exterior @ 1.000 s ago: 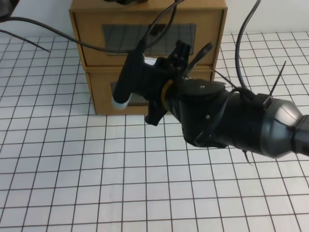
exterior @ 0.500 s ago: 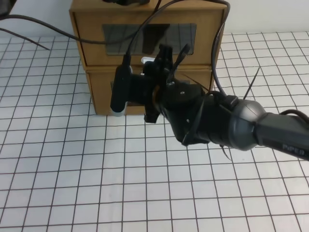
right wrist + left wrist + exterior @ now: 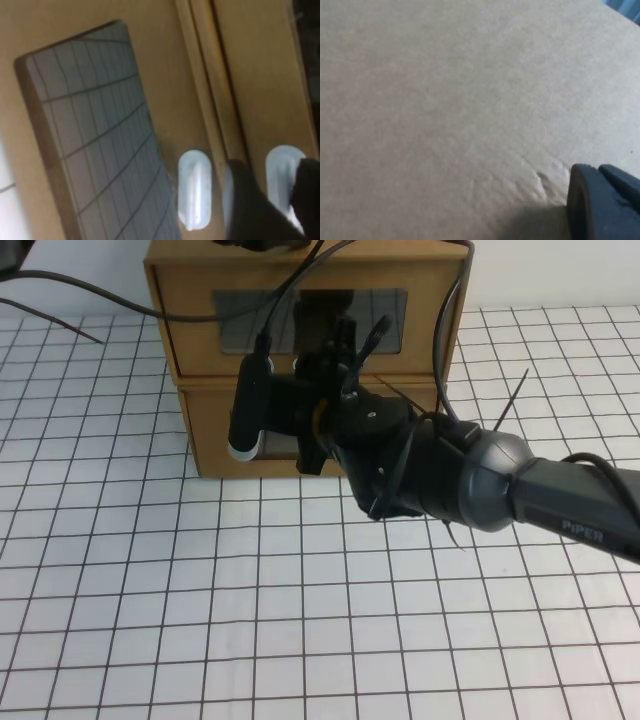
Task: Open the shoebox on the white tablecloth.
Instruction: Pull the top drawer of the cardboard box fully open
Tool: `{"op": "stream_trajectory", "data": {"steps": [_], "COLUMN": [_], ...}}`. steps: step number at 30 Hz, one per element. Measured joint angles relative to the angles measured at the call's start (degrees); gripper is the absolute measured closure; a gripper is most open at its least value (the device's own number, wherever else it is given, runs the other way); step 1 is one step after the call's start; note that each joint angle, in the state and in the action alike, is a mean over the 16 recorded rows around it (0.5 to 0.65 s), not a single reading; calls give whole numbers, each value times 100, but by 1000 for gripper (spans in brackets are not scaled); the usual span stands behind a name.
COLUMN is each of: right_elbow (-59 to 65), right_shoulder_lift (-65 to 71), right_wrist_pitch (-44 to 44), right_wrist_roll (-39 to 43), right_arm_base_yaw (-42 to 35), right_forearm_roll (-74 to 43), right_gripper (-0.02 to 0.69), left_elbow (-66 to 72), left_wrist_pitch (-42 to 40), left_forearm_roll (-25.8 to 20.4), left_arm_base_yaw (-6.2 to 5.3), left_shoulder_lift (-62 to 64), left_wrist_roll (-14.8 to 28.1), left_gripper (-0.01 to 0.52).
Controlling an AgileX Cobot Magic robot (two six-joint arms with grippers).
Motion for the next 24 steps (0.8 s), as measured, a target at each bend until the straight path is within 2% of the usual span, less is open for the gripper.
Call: {"op": "stream_trajectory", "data": {"steps": [9,24], "right_elbow": [-66,-208], "right_shoulder_lift": [103,215], "right_wrist_pitch": [118,341], "right_wrist_roll": [40,380], "right_arm_base_yaw": [4,21], "right_forearm_roll": [-229,-496], "right_gripper": [493,620], "left_elbow": [0,0], "left_wrist_pitch": [7,13], "left_forearm_roll": [-3,-3], "left_arm_base_yaw": [0,0], "left_shoulder_lift": [0,4], "left_wrist_roll": [-3,-3], "left_gripper": [519,519]}}
